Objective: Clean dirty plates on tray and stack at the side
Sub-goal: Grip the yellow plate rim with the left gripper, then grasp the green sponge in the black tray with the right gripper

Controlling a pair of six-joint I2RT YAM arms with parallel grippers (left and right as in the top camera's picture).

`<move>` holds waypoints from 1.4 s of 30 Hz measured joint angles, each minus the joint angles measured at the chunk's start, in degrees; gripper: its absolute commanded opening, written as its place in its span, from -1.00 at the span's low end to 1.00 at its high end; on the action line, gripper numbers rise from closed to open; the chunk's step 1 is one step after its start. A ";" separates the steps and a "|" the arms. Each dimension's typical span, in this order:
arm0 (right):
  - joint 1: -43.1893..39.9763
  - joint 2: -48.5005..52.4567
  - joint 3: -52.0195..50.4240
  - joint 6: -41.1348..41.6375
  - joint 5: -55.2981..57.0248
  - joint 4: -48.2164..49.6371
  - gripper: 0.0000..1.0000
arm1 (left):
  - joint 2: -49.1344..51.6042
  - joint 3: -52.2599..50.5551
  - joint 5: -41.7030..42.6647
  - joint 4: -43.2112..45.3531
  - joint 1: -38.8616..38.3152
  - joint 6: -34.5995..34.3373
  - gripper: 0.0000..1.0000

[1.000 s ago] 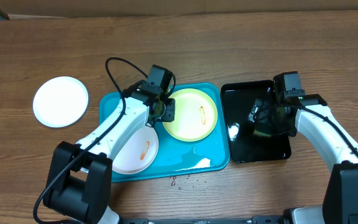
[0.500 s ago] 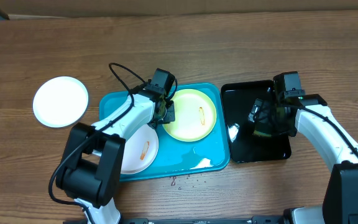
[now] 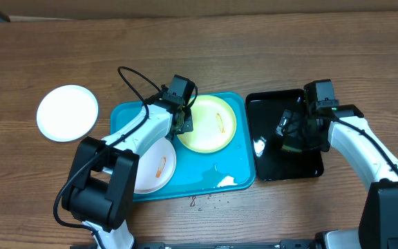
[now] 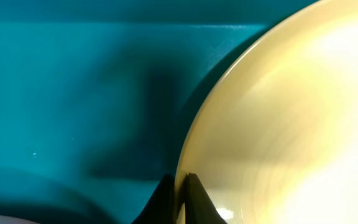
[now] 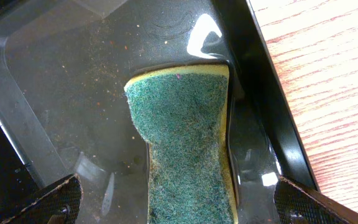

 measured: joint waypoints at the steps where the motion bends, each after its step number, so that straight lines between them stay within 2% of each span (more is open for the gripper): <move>1: 0.02 0.00 0.00 0.02 0.02 0.00 1.00 | 0.00 0.04 0.00 -0.11 0.00 0.00 -0.89; 7: 0.02 0.00 -0.04 0.07 -1.18 1.90 1.00 | 0.02 0.13 -1.03 -1.11 0.02 -0.15 -0.39; 9: 0.02 0.00 -0.04 0.07 -4.42 2.03 0.99 | 0.02 0.13 -1.29 -1.25 0.00 -0.17 -0.38; 11: 0.02 0.00 -0.02 0.13 -8.20 -1.51 0.76 | 0.02 0.13 -1.44 -1.55 0.00 -0.17 -0.40; 13: 0.17 0.00 -0.28 0.79 -10.51 -3.28 0.43 | 0.02 0.13 -1.46 -1.53 0.00 -0.17 -0.40; 14: 0.28 0.00 -0.31 0.48 -10.86 -3.63 0.40 | 0.02 0.13 -1.46 -1.49 0.00 -0.20 -0.40; 16: 1.07 0.00 -0.55 1.62 -9.81 -4.46 0.46 | 0.02 0.13 -1.46 -1.46 0.00 -0.20 -0.39; 17: 1.62 0.00 -0.79 2.32 -8.41 -4.59 0.61 | 0.02 0.13 -1.46 -1.33 0.00 -0.20 -0.38; 18: 2.14 0.00 -1.03 3.17 -6.97 -4.61 0.66 | 0.02 0.13 -1.46 -1.22 0.00 -0.20 -0.38; 26: 5.53 0.00 -4.50 6.38 3.85 -0.66 0.70 | 0.02 0.13 -1.49 -0.96 0.00 -0.20 -0.35; 32: 5.75 0.00 -4.04 5.62 5.75 -1.49 0.70 | 0.02 0.13 -1.49 -0.59 0.00 -0.20 -0.34; 36: 5.75 0.00 -4.04 3.28 6.67 1.55 0.68 | 0.02 0.13 -1.49 -0.37 0.00 -0.20 -0.34; 42: 5.75 2.43 -4.70 2.34 6.75 8.20 0.48 | 0.02 0.13 -1.46 -0.39 0.00 -0.22 -0.26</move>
